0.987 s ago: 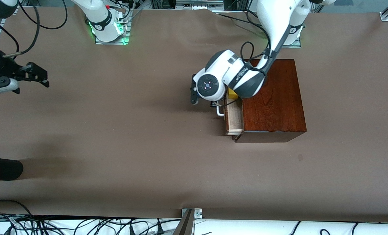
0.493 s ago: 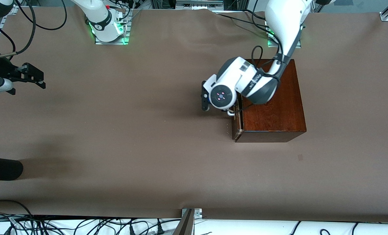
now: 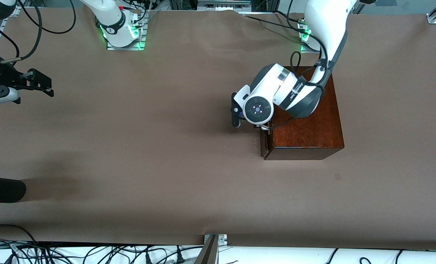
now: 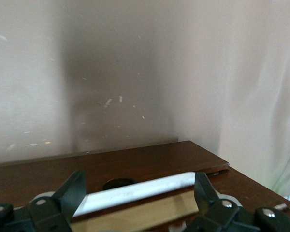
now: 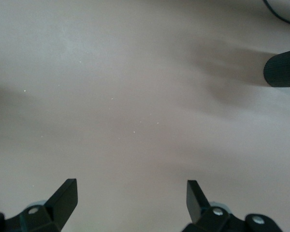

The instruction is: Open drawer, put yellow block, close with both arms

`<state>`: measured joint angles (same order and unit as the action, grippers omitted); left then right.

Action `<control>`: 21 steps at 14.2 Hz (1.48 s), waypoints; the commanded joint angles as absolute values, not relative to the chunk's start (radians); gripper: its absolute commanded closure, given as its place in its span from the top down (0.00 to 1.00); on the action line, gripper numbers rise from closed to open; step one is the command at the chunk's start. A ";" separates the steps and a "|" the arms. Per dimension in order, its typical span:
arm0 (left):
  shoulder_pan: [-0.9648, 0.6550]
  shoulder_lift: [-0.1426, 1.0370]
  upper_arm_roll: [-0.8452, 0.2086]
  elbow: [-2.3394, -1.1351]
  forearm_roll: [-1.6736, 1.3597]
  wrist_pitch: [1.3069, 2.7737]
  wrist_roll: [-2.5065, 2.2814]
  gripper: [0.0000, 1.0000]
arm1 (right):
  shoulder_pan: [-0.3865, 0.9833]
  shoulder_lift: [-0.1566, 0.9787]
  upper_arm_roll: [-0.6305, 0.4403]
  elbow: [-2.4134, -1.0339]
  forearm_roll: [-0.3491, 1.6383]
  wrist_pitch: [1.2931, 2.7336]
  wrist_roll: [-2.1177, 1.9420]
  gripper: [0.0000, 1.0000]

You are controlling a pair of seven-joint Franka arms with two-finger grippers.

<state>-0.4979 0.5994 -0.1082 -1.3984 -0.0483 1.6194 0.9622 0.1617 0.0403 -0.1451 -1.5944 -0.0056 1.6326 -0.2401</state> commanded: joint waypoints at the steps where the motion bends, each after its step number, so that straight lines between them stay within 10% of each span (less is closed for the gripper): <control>1: -0.424 0.487 -0.115 -1.389 -0.035 1.620 0.963 1.00 | 0.163 0.040 -0.140 -1.577 0.005 1.614 -0.239 1.00; 9: -0.249 0.377 0.058 -1.256 -0.015 1.564 0.950 1.00 | 0.173 0.040 -0.133 -1.577 0.009 1.618 -0.229 1.00; 21: -0.068 -0.071 0.043 -1.810 -0.018 1.778 0.052 1.00 | 0.187 0.035 -0.123 -1.577 0.009 1.628 -0.230 1.00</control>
<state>-0.1052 -0.0189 0.0850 -1.7288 -0.0200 1.7473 0.0863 0.1864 0.0399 -0.1215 -1.5877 -0.0024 1.6335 -0.2381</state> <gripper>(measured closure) 0.000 0.000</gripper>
